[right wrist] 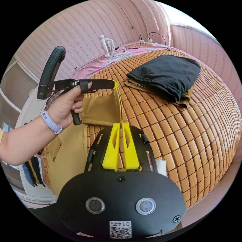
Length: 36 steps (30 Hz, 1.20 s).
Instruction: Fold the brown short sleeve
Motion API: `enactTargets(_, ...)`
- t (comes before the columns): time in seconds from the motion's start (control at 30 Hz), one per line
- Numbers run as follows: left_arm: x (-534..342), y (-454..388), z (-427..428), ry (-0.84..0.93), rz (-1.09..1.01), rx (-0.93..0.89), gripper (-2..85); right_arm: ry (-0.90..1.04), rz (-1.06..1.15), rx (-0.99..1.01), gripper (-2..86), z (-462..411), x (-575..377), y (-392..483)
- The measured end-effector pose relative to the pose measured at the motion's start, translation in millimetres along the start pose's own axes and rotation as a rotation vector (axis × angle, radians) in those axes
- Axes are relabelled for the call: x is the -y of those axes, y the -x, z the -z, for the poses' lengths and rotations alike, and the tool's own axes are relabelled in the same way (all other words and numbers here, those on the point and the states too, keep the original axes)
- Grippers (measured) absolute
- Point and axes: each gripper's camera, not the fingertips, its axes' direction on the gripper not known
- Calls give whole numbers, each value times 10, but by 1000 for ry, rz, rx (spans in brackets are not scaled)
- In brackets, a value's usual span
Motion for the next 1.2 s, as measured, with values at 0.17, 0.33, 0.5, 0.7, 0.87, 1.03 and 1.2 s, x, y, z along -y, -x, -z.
enactTargets(0.17,-565,148,1003,-191,37,40,-4,-39,166,247,-3,378,205,118)
enactTargets(0.33,-1342,390,1903,-201,106,85,3,19,393,436,5,509,257,690)
enactTargets(0.5,-2346,608,2117,-99,339,49,54,284,506,465,57,73,28,1144)
enactTargets(0.7,-3019,1018,2154,-54,595,45,65,338,526,341,79,-244,124,1312)
enactTargets(0.87,-3220,1627,2421,-161,704,153,72,207,516,153,100,-700,781,1427)
enactTargets(1.03,-3165,2270,2501,-195,763,217,99,186,444,122,113,-1243,1398,1551)
enactTargets(1.2,-2978,2686,2440,-79,790,227,106,246,320,136,57,-1584,1619,1642)
